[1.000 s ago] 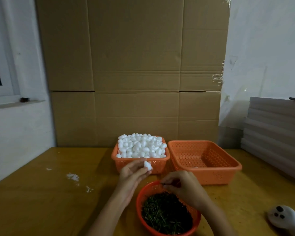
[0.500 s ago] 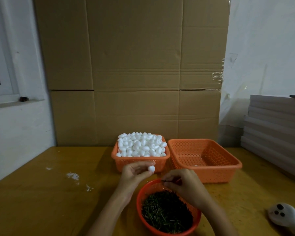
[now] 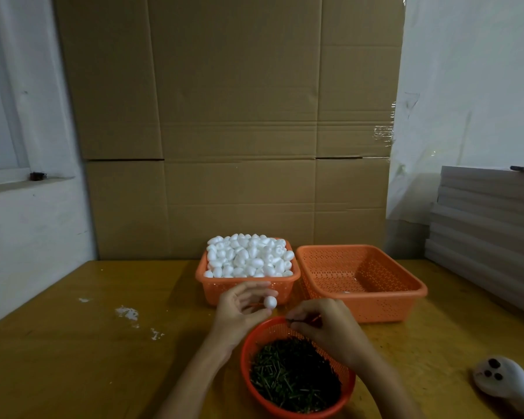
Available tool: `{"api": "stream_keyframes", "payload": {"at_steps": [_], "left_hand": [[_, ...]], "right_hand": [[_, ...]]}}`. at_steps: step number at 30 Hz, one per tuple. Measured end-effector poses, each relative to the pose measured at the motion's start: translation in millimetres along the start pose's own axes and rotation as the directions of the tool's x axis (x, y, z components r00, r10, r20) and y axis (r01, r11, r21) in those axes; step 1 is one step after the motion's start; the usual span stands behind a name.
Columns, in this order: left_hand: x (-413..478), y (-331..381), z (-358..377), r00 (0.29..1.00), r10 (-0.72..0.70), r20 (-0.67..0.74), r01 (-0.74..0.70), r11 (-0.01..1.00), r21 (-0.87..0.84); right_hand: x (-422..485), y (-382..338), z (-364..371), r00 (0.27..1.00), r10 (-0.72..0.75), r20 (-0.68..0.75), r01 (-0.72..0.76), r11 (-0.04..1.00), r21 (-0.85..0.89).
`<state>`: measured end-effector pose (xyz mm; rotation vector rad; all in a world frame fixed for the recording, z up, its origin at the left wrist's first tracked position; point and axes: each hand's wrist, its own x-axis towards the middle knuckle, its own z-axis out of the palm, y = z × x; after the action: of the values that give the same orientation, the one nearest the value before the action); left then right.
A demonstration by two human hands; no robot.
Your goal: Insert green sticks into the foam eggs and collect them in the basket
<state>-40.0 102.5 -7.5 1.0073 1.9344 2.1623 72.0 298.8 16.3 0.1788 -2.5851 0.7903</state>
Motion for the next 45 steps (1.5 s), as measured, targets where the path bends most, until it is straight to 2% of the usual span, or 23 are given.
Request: {"api": "stream_keyframes", "payload": {"at_steps": [23, 37, 45], "left_hand": [[1, -2, 6, 0.994, 0.107, 0.016, -0.109, 0.980, 0.168], [1, 2, 5, 0.994, 0.105, -0.002, -0.104, 0.980, 0.169], [1, 5, 6, 0.995, 0.084, -0.061, -0.077, 0.991, 0.109]], "right_hand": [[2, 8, 2, 1.000, 0.016, 0.017, -0.016, 0.999, -0.042], [3, 13, 7, 1.000, 0.022, 0.014, -0.021, 0.999, -0.046], [2, 12, 6, 0.999, 0.027, 0.027, -0.026, 0.999, -0.036]]}}
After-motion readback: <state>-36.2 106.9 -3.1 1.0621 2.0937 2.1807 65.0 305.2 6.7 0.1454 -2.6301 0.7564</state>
